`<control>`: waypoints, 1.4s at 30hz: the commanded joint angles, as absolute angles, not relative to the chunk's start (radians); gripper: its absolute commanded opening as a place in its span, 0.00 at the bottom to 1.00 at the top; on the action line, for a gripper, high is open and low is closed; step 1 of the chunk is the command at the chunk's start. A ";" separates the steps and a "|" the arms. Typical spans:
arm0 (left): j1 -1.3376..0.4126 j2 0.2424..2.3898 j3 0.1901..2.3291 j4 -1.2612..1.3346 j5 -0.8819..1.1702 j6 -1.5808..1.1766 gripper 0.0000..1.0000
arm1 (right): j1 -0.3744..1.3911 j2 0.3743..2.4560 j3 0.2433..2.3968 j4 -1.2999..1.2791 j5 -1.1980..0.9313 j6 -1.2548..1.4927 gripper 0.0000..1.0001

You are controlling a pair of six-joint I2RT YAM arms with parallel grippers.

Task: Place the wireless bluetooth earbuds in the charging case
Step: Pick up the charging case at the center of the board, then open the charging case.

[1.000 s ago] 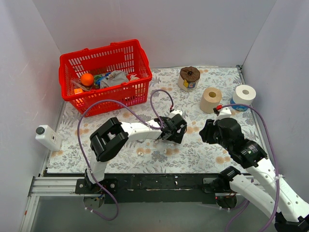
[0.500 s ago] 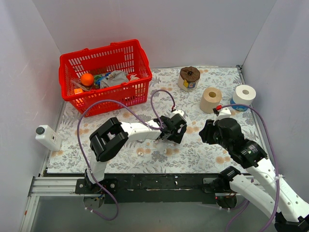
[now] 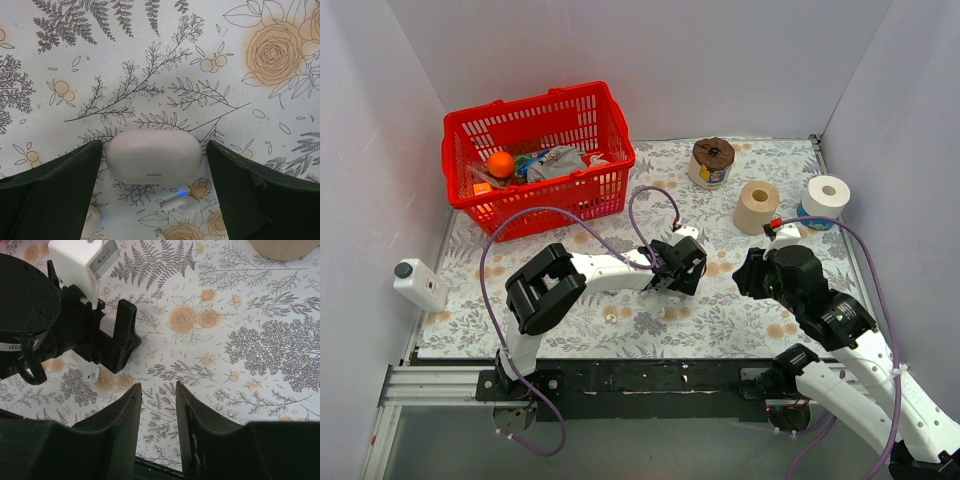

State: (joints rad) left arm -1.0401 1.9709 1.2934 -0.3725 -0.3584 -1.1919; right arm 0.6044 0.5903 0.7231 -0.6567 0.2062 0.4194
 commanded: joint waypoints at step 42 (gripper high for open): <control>-1.039 0.934 0.207 0.857 0.175 -0.608 0.00 | 0.612 0.851 0.969 -0.465 -0.316 0.351 0.85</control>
State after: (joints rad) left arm -1.0374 0.9745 0.1993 0.6926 0.0376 -0.7700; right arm 0.6041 0.8013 0.8890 -0.4732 -0.1650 0.3939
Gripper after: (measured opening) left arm 0.674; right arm 0.801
